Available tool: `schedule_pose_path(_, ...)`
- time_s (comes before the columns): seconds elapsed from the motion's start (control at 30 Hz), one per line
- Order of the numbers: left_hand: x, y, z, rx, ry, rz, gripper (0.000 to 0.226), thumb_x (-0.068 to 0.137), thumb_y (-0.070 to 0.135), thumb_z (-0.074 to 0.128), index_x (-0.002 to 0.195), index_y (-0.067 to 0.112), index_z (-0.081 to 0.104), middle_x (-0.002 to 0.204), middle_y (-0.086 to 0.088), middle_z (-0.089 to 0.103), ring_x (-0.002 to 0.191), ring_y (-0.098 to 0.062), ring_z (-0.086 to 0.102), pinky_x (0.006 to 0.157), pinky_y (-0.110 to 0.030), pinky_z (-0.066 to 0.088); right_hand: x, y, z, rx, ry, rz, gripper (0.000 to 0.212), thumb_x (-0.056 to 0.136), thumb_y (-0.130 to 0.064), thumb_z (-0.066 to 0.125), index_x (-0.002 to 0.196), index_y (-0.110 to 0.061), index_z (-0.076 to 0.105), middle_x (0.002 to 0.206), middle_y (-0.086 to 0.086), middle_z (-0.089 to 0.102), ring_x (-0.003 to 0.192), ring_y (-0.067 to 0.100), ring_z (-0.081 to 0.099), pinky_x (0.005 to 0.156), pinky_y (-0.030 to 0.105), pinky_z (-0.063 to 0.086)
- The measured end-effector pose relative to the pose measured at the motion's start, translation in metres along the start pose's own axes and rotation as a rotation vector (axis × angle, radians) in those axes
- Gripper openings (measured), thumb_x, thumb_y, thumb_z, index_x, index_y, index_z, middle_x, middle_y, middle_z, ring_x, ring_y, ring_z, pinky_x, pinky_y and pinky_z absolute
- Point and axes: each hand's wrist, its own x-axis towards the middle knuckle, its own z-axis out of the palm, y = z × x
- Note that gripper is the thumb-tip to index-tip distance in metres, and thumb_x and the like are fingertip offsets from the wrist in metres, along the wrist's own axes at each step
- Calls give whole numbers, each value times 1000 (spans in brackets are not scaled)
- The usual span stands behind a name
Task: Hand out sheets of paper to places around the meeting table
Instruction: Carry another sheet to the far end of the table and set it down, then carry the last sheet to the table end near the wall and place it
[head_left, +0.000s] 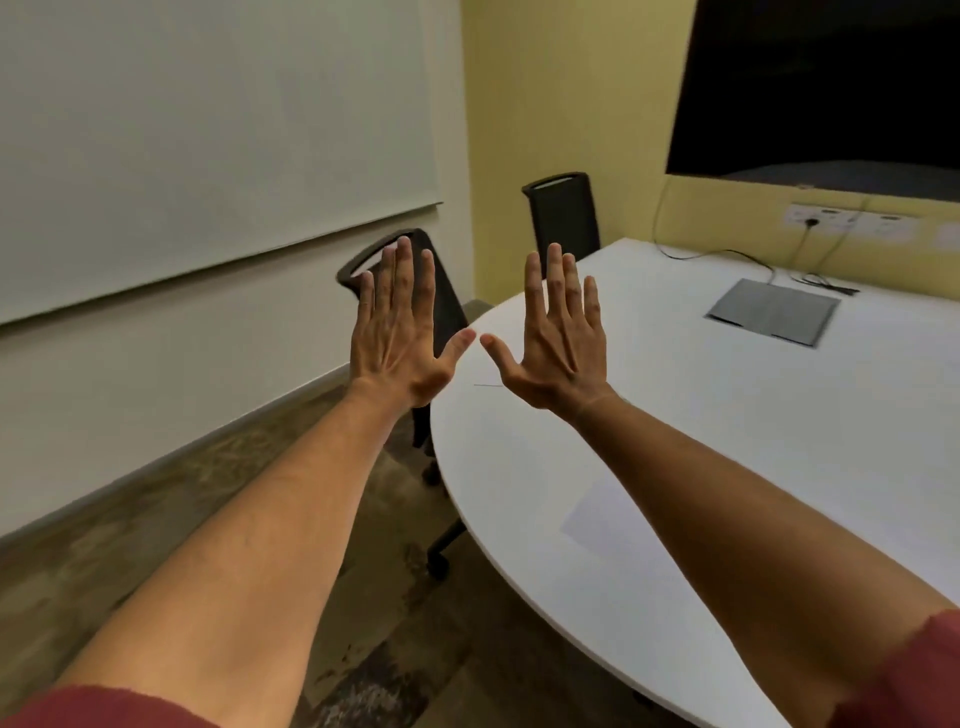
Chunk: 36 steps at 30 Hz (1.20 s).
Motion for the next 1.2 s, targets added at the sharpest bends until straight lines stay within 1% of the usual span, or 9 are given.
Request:
schedule_pose_path(0.13, 42, -4, 39, -61, -16, 124, 98, 86, 73, 19, 155, 10, -14, 163, -16, -16, 151, -29, -15, 122, -48, -4, 13, 13, 14, -86, -1, 128, 100, 85, -75, 27, 156, -11, -2, 163, 15, -7, 151, 31, -7, 122, 49, 1)
schedule_pose_path(0.27, 72, 17, 71, -130, -41, 229, 97, 89, 72, 19, 154, 10, -16, 162, -16, -20, 150, -29, -17, 122, -48, -5, 11, 38, 24, -173, -17, 232, 99, 86, -74, 27, 156, -11, -4, 163, 15, -7, 151, 31, -8, 121, 50, 2)
schedule_pose_path(0.37, 86, 43, 95, -197, -63, 308, 94, 91, 70, 19, 154, 11, -19, 162, -15, -22, 150, -29, -19, 122, -48, -6, 3, 64, 29, -236, -28, 309, 99, 86, -74, 27, 155, -11, -3, 163, 15, -7, 151, 30, -8, 121, 50, 3)
schedule_pose_path(0.5, 98, 88, 127, -280, -94, 388, 92, 90, 71, 14, 154, 12, -19, 162, -13, -22, 150, -28, -19, 122, -48, -4, -13, 105, 32, -298, -56, 404, 98, 86, -72, 29, 155, -10, -3, 163, 16, -5, 151, 30, -6, 121, 50, 3)
schedule_pose_path(0.67, 112, 144, 164, -307, -145, 464, 92, 90, 71, 16, 154, 14, -18, 162, -13, -22, 150, -28, -19, 122, -47, -5, -33, 158, 44, -336, -96, 493, 100, 85, -73, 29, 155, -10, -4, 163, 16, -7, 151, 30, -7, 121, 50, 2)
schedule_pose_path(0.77, 114, 172, 185, -315, -190, 497, 92, 91, 70, 18, 154, 14, -18, 162, -13, -21, 150, -28, -19, 122, -47, -6, -43, 185, 52, -335, -126, 526, 99, 85, -72, 29, 155, -10, -5, 163, 16, -7, 151, 31, -7, 121, 50, 1)
schedule_pose_path(0.93, 108, 206, 221, -328, -274, 555, 92, 90, 70, 15, 154, 13, -18, 163, -14, -20, 150, -28, -18, 122, -47, -5, -62, 219, 72, -329, -167, 613, 99, 85, -71, 31, 155, -11, -3, 163, 16, -5, 151, 31, -5, 121, 50, 1)
schedule_pose_path(1.03, 98, 220, 244, -342, -325, 584, 91, 92, 68, 19, 154, 13, -17, 162, -14, -20, 150, -27, -18, 122, -47, -5, -74, 233, 86, -329, -211, 668, 99, 85, -71, 30, 155, -11, -5, 163, 16, -6, 151, 30, -6, 121, 49, 1)
schedule_pose_path(1.2, 80, 232, 289, -350, -446, 633, 90, 91, 68, 15, 154, 13, -19, 162, -13, -21, 150, -27, -19, 122, -46, -5, -100, 245, 115, -319, -281, 764, 99, 85, -70, 32, 155, -11, -5, 163, 16, -6, 151, 30, -5, 122, 49, 2)
